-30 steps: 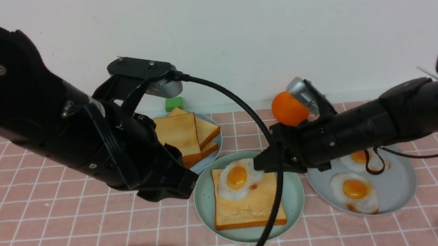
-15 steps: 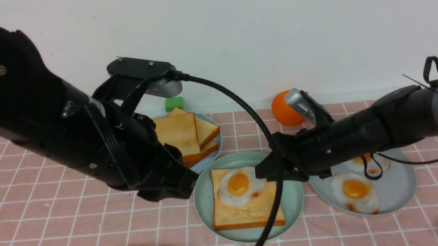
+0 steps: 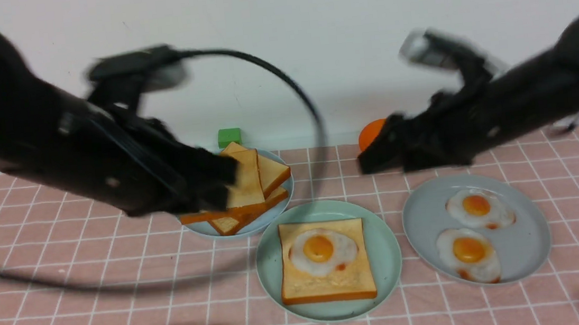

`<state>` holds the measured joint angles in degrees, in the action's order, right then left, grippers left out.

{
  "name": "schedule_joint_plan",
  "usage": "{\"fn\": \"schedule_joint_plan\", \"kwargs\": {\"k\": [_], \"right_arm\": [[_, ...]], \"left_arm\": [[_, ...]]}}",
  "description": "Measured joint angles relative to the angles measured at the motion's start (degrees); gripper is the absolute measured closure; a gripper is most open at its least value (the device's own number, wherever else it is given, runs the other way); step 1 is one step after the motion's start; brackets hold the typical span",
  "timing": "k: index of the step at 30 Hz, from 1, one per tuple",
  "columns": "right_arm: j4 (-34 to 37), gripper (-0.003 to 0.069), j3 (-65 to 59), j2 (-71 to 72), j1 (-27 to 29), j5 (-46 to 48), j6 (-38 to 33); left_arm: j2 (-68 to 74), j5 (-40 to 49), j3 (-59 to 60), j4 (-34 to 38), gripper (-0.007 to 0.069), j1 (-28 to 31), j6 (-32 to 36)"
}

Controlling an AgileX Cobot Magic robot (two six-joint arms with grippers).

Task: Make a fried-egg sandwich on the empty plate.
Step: Use the left arm to grab a slice of bread

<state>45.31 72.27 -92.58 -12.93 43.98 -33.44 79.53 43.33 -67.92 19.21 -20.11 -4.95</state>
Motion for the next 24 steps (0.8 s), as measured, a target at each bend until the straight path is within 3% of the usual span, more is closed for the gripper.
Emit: {"fn": "schedule_joint_plan", "kwargs": {"k": [1, 2, 5, 11, 16, 24], "right_arm": [[-0.7, 0.0056, 0.1, 0.7, 0.0, 0.3, 1.4], [-5.7, 0.0074, 0.6, 3.2, 0.0, 1.3, 5.8], [-10.5, 0.0098, 0.3, 7.4, 0.0, 3.4, 11.6], [-10.7, 0.0106, -3.8, 13.2, 0.0, 5.4, 12.5], [-7.9, 0.0107, -6.5, 15.1, 0.0, 6.2, 10.1], [-2.9, 0.0109, -6.5, 15.2, 0.0, 7.1, 7.2]], "left_arm": [[0.1, 0.0, 0.0, 0.0, 0.0361, 0.0, 0.0], [1.3, 0.1, 0.0, 2.1, 0.0361, 4.0, 0.3], [4.7, 1.0, 0.0, 8.8, 0.0358, 11.2, 2.9], [15.1, 1.8, 0.0, 24.8, 0.0307, 19.3, 12.3], [24.2, -0.3, -0.8, 36.0, 0.0268, 21.0, 21.4], [33.9, -1.5, -6.4, 37.0, 0.0263, 21.0, 23.5]]}}
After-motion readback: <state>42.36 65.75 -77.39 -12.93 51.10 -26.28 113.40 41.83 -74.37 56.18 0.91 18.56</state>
